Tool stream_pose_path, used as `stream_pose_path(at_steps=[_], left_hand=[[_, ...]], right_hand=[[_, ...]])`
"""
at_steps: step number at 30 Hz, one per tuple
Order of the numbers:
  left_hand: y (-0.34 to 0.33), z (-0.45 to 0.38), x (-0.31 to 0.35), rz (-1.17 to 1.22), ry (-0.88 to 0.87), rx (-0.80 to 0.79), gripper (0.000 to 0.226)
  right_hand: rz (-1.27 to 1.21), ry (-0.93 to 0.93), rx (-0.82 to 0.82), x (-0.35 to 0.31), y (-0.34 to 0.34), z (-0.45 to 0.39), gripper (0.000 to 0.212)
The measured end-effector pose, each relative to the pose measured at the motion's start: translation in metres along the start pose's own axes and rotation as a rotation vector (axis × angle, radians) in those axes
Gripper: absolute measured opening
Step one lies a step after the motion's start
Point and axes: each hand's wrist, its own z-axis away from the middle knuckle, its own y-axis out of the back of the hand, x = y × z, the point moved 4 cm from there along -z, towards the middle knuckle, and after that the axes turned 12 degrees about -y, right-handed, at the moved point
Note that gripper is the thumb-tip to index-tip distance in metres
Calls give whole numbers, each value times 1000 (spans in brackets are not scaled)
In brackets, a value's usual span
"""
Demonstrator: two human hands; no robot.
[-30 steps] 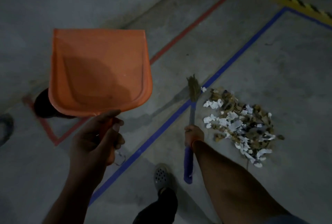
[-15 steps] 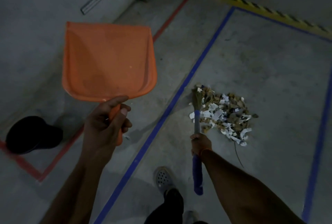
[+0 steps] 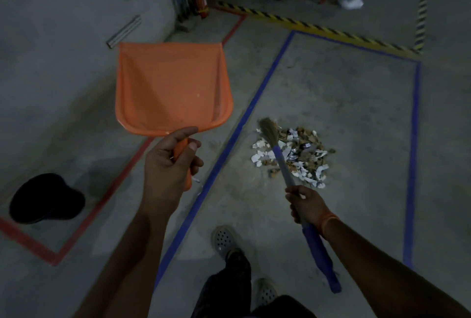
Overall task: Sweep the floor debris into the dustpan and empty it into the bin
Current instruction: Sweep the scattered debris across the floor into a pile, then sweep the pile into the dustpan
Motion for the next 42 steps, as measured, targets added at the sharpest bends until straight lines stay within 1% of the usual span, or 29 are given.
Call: stream_pose_path(at_steps=[3,5,6,8,9,10,11,12,14,16,19,20,22,27,30,34,36,38,40,42], left_hand=[[-8,23,9,27,-4,-14,26],[-13,35,11,40,1,-23,26],[-15,39,11,51,4,-28,26],[-18,42,8,62,12,-40,25],[-20,41,6,62,21,-48,25],[-22,40,3,61,33,-59,25],[-24,38,1,57,44,-74,25],[-25,35,-1,51,51,-93,24],[-25,28,-2,43,58,-130,24],[-23,19,-3,45,52,-163,24],[-23,5,-15,42,55,-165,25],[-26,3,-19,44,64,-162,26],[-35,2,-27,51,82,-154,25],[-77,3,-46,54,128,-153,24],[-119,5,-53,34,140,-153,26],[-179,16,-64,-25,148,-102,27],[-209,27,-72,-49,159,-71,27],[-240,38,-79,-60,166,-38,26],[-269,47,-84,-46,177,-12,28],[-297,52,-89,-15,206,16,30]], right_hand=[[-3,127,-34,20,33,53,16],[-5,213,-104,35,48,89,24],[15,223,-147,42,52,102,32],[122,182,-211,46,48,110,57],[187,157,-212,42,41,107,67],[240,147,-171,34,31,100,71],[257,151,-106,27,21,90,68],[246,153,-31,18,11,81,61],[165,128,64,3,-7,64,41],[117,121,86,-5,-19,53,26],[97,113,78,-6,-14,40,16],[102,119,66,-4,-7,37,16],[107,119,28,-1,11,32,26],[77,77,-98,-2,78,14,68],[157,88,-122,-7,126,-3,77],[335,176,-101,-17,198,-32,78],[437,247,-105,-24,232,-46,73],[520,272,-96,-29,265,-57,69],[597,296,-83,-34,293,-66,60],[636,328,-38,-40,317,-80,44]])
